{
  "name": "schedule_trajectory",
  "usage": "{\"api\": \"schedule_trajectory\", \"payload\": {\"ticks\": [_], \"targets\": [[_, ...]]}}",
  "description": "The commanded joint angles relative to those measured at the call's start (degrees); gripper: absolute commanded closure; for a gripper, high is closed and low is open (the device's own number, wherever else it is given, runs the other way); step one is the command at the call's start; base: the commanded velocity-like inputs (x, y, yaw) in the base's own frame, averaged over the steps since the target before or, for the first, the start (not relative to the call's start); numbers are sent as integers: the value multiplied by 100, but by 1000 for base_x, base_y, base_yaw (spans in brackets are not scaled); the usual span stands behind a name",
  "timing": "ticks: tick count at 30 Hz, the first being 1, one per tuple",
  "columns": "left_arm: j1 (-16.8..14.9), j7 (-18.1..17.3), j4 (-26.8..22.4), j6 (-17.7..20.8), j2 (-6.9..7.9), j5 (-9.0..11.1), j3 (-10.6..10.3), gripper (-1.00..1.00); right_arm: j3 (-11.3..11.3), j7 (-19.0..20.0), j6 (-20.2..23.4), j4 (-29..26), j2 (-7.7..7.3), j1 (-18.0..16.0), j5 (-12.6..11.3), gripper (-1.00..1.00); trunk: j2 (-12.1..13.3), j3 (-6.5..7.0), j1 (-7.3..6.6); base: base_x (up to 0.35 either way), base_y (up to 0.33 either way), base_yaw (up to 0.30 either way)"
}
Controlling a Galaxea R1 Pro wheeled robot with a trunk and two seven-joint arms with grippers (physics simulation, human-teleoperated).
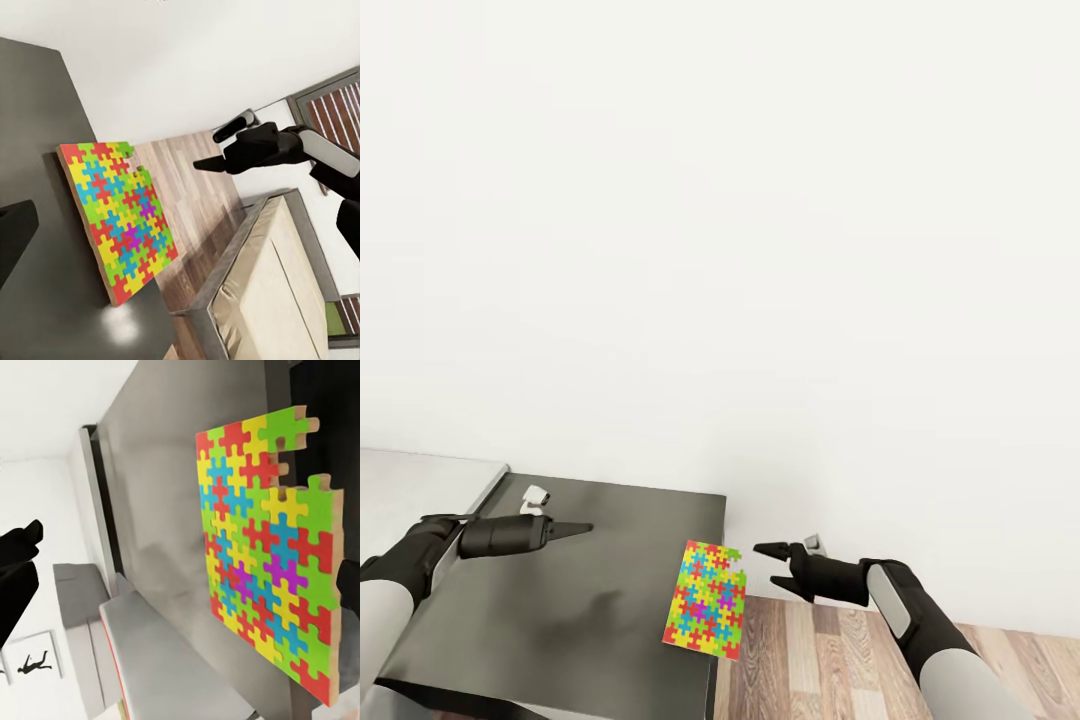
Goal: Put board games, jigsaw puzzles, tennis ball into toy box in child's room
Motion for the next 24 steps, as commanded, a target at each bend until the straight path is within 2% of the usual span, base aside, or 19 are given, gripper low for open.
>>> {"api": "schedule_trajectory", "payload": {"ticks": [1, 24], "targets": [[-4, -22, 0, 60, 1, -3, 2, -100, -28, 23, 24, 0, 2, -5, 18, -100, -11, -11, 3, 0, 0, 0], [-4, -22, 0, 60, 1, -3, 3, -100, -71, 13, 0, 0, 15, -4, 18, -100, -52, -29, 25, 0, 0, 0]]}}
